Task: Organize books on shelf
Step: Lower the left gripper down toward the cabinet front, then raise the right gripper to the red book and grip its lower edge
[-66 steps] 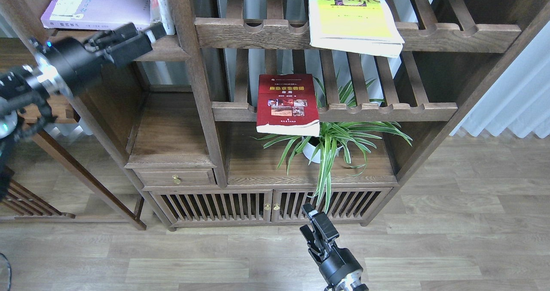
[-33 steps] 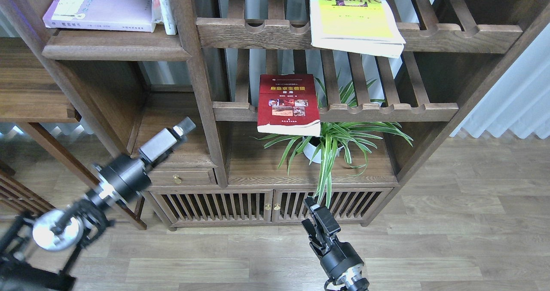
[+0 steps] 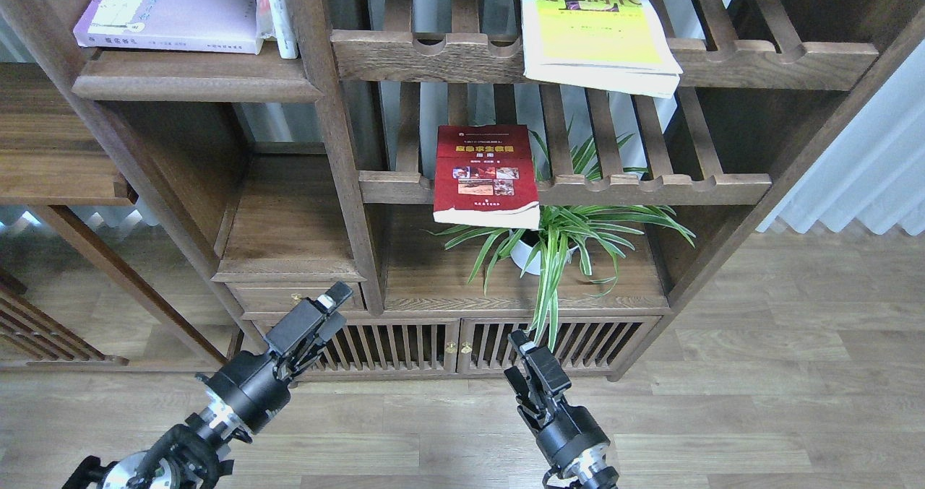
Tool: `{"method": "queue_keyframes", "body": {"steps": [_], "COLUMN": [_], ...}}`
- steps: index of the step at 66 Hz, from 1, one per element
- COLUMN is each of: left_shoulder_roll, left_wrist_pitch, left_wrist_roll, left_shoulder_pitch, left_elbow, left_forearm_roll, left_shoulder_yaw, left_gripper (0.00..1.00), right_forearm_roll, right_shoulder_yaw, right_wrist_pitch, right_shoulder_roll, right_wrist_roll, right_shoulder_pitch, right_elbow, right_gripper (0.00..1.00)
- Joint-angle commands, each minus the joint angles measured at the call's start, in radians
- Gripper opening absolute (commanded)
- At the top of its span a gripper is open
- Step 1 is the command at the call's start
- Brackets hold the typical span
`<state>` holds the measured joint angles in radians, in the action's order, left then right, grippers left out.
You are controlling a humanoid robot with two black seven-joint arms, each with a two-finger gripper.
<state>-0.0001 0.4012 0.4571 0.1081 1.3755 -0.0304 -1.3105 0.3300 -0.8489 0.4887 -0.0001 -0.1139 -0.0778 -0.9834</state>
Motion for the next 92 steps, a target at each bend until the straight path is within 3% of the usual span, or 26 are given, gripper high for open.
{"method": "queue_keyframes", "body": {"steps": [1, 9, 70, 85, 92], "left_shoulder_roll": [0.000, 0.000, 0.000, 0.000, 0.000], "left_wrist_pitch": [0.022, 0.074, 0.087, 0.087, 0.087], "left_wrist_roll": [-0.003, -0.001, 0.002, 0.002, 0.002], "left_shoulder_pitch": [0.012, 0.013, 0.104, 0.104, 0.099], "left_elbow": [-0.013, -0.029, -0.056, -0.056, -0.058], "left_forearm_roll": [0.003, 0.001, -0.005, -0.005, -0.006], "left_shoulder_yaw": [0.000, 0.008, 0.022, 0.020, 0.017], "left_gripper": [0.99, 0.99, 1.00, 1.00, 1.00], "right_forearm_roll": [0.000, 0.000, 0.001, 0.041, 0.083], "right_shoulder_yaw": [0.002, 0.002, 0.001, -0.002, 0.010], "right_wrist_pitch": [0.000, 0.000, 0.000, 0.000, 0.000], "right_shoulder_roll": [0.000, 0.000, 0.000, 0.000, 0.000], "right_wrist_roll": [-0.001, -0.001, -0.006, -0.085, -0.092], "right_shoulder_pitch": [0.009, 0.020, 0.043, 0.113, 0.145], "right_elbow": [0.000, 0.000, 0.003, 0.014, 0.005], "right_gripper": [0.98, 0.98, 0.98, 0.98, 0.98]}}
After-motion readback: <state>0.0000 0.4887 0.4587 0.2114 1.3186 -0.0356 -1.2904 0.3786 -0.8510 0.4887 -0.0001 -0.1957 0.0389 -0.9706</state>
